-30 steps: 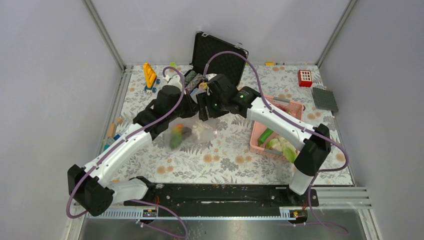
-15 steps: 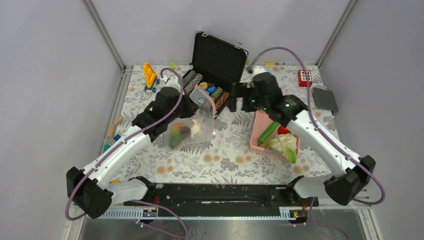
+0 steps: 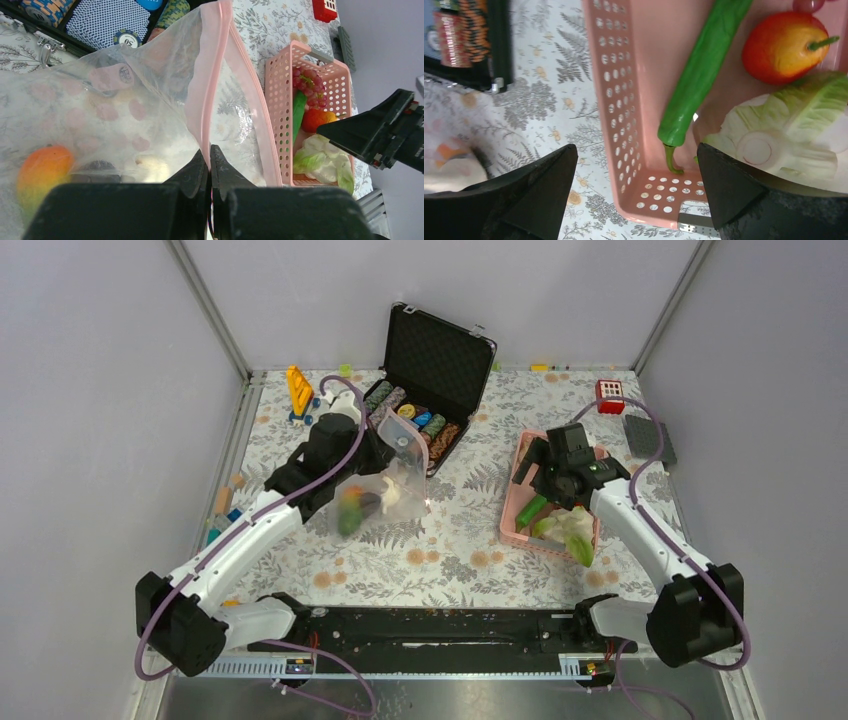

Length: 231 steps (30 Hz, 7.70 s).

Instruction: Place the food in the zip-top bag and seal the zipper

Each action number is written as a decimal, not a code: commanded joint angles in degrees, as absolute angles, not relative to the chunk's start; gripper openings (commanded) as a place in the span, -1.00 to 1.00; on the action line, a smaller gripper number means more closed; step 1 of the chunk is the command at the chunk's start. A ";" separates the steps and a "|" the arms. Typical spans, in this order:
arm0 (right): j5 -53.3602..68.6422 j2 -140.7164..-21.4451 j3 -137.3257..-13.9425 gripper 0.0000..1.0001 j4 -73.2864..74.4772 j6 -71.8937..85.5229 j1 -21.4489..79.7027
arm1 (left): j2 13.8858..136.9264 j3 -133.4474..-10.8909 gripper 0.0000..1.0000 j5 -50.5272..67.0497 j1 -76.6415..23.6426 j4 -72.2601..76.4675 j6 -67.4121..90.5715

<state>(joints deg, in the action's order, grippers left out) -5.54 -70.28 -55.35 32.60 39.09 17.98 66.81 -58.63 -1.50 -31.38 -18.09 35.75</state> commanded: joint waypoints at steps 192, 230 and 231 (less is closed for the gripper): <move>-14.00 -63.78 -55.94 0.99 25.67 29.59 21.05 | 60.16 -61.00 -1.00 3.16 -28.92 -22.56 25.89; 3.86 -106.72 -78.28 0.38 23.13 -26.34 8.00 | 61.79 -60.42 -1.00 1.41 -28.91 -23.11 23.38; 4.38 -107.32 -79.21 0.33 24.17 -26.52 8.00 | 61.79 -60.45 -1.00 1.34 -28.94 -23.10 23.38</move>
